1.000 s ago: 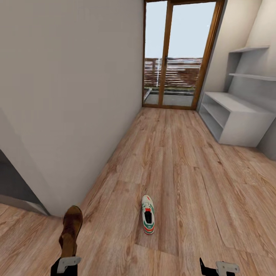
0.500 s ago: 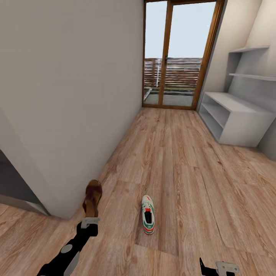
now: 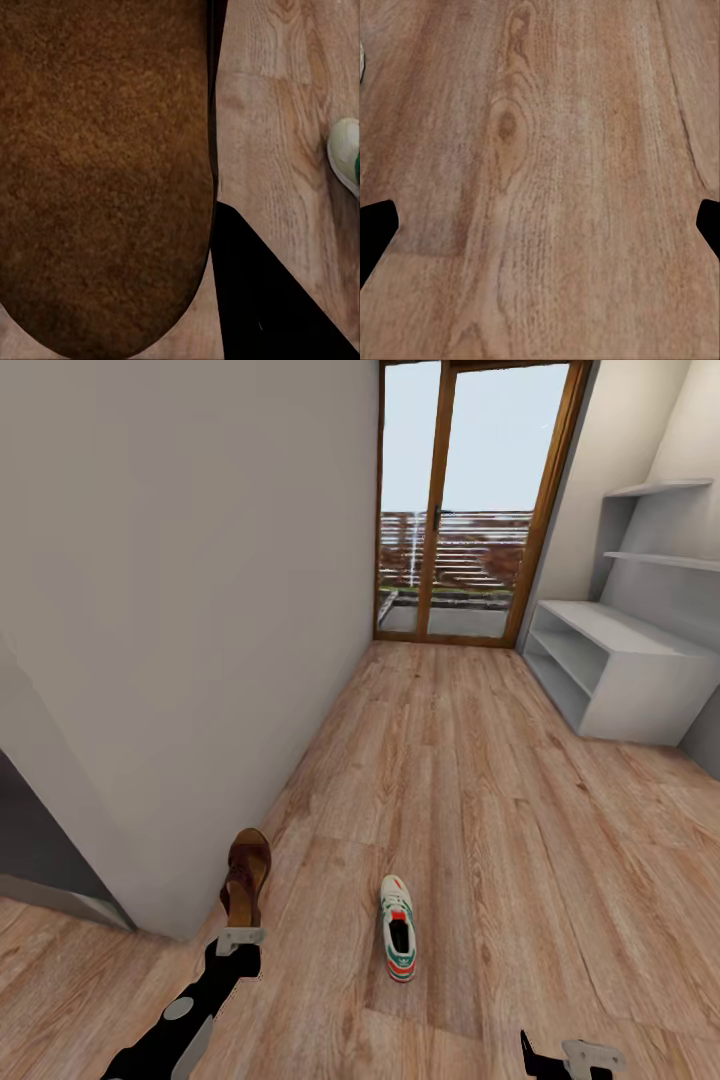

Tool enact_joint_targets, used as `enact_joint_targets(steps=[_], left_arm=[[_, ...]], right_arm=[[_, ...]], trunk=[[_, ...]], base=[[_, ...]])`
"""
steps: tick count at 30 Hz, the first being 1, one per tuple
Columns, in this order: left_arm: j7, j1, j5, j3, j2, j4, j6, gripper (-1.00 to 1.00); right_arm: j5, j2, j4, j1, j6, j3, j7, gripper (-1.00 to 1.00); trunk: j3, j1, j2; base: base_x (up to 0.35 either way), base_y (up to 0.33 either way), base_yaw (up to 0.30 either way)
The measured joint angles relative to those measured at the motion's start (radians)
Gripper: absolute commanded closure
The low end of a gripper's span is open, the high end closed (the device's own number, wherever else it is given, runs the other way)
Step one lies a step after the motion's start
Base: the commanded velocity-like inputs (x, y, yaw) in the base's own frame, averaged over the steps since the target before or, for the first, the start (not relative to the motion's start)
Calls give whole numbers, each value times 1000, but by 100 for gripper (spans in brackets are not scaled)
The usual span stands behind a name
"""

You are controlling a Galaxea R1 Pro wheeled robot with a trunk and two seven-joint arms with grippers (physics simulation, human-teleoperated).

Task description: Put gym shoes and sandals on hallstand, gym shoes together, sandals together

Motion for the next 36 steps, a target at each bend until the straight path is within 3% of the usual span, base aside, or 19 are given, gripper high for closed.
enact_joint_targets(steps=[12,28,36], left_arm=[[-1,-1,0,-5,-1,1,0,100],[-1,0,0,-5,-1,1,-2,100],[-2,0,0,-13,-8,0,-2,100]], right_arm=[[-1,0,-2,0,0,-2,-2,-100],[-1,0,-1,0,0,-2,0,-100],[-2,3,-3,0,0,0,-2,-100]], trunk=[[0,0,0],[7,0,0],[8,0,0]], base=[[240,231,0],[43,19,-193],[133,29,-26]])
